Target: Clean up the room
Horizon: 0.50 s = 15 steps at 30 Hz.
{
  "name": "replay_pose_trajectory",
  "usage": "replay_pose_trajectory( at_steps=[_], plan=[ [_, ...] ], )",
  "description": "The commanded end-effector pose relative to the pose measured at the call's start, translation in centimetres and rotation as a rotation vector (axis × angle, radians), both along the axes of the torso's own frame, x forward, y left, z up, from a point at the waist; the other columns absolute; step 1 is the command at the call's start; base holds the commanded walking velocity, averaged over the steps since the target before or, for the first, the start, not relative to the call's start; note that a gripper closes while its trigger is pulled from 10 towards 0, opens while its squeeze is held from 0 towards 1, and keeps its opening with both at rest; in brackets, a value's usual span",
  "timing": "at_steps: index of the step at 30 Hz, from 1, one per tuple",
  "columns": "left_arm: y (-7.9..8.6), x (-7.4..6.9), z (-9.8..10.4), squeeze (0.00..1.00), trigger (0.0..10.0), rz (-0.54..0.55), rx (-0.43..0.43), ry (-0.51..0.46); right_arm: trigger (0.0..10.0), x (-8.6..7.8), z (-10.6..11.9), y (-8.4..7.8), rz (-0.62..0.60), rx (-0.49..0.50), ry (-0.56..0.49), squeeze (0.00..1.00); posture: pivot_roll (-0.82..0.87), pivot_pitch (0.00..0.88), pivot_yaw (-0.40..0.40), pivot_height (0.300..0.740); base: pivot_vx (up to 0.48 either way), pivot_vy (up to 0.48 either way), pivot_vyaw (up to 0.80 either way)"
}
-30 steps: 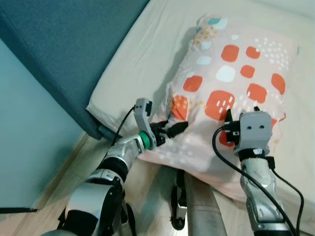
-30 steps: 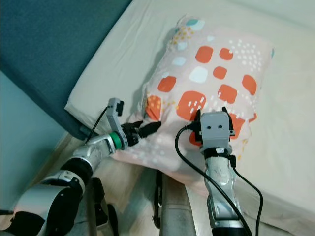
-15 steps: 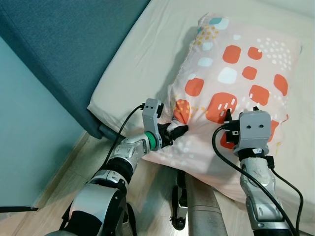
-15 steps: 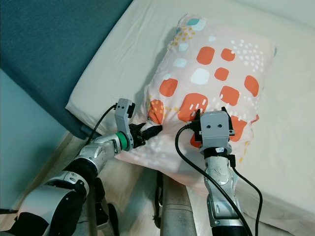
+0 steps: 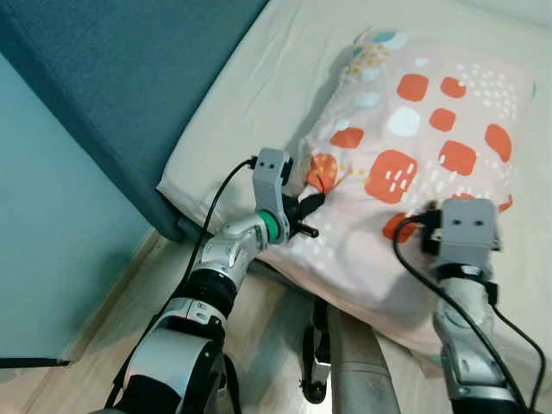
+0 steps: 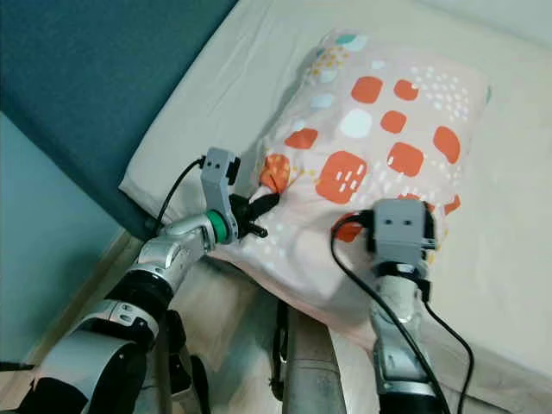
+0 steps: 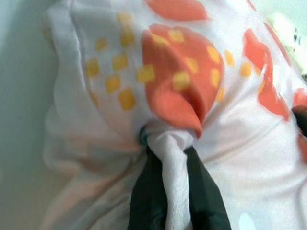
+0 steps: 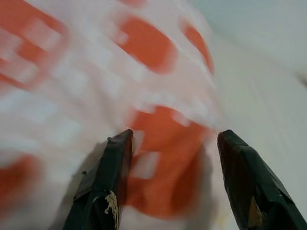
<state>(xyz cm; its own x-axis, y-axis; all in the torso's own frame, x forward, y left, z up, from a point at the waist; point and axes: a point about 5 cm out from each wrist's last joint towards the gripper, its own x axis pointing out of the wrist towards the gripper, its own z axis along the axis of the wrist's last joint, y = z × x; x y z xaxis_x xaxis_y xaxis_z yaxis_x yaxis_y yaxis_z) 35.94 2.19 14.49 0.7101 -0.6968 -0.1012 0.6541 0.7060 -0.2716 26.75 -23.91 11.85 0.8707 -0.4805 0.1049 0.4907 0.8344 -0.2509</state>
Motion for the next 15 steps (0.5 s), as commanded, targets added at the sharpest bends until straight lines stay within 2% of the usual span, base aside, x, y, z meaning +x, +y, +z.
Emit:
replay_pose_trajectory(
  at_steps=[1, 3, 4, 5, 7, 10, 11, 14, 15],
  plan=[
    [-0.6, 0.2, 1.8, 0.0, 0.0, 0.018, -0.01, -0.098, 10.0, -1.4, -2.8, -1.8, -0.13, 0.083, 0.102, 0.0, -0.16, 0.226, 0.068, 0.605, 0.0, 0.0, 0.0],
    [-0.6, 0.2, 1.8, 0.0, 0.0, 0.018, -0.01, -0.098, 10.0, -1.4, -2.8, -1.8, -0.13, 0.083, 0.102, 0.0, -0.16, 0.226, 0.068, 0.605, 0.0, 0.0, 0.0],
    [0.0, 1.0, 4.0, 0.0, 0.0, 0.07, -0.001, -0.207, 10.0, -1.2, -3.3, -2.5, -0.192, 0.109, 0.115, 0.0, -0.16, 0.225, 0.068, 0.605, 0.0, 0.0, 0.0],
    [0.0, 1.0, 4.0, 0.0, 0.0, 0.07, -0.001, -0.207, 10.0, -1.2, -3.3, -2.5, -0.192, 0.109, 0.115, 0.0, -0.16, 0.225, 0.068, 0.605, 0.0, 0.0, 0.0],
    [0.3, 1.3, 5.3, 0.0, 0.0, 0.086, -0.011, -0.247, 10.0, -0.9, -3.7, -2.7, -0.213, 0.136, 0.121, 0.0, -0.15, 0.23, 0.071, 0.605, 0.0, 0.0, 0.0],
    [0.2, 1.3, 5.8, 0.0, 0.0, 0.083, -0.018, -0.258, 10.0, -0.7, -4.0, -2.6, -0.214, 0.158, 0.124, 0.0, -0.15, 0.231, 0.072, 0.605, 0.0, 0.0, 0.0],
    [0.2, 1.1, 6.2, 0.0, 0.0, 0.077, -0.028, -0.264, 10.0, -0.2, -4.3, -2.4, -0.195, 0.201, 0.122, 0.0, -0.14, 0.233, 0.073, 0.605, 0.0, 0.0, 0.0],
    [0.2, 1.1, 6.2, 0.0, 0.0, 0.077, -0.028, -0.264, 10.0, -0.2, -4.3, -2.4, -0.195, 0.201, 0.122, 0.0, -0.14, 0.233, 0.073, 0.605, 0.0, 0.0, 0.0],
    [0.0, 0.9, 6.6, 0.0, 0.0, 0.064, -0.042, -0.271, 10.0, 1.1, -4.7, -1.4, -0.099, 0.294, 0.126, 0.0, -0.13, 0.238, 0.075, 0.605, 0.0, 0.0, 0.0]
  ],
)
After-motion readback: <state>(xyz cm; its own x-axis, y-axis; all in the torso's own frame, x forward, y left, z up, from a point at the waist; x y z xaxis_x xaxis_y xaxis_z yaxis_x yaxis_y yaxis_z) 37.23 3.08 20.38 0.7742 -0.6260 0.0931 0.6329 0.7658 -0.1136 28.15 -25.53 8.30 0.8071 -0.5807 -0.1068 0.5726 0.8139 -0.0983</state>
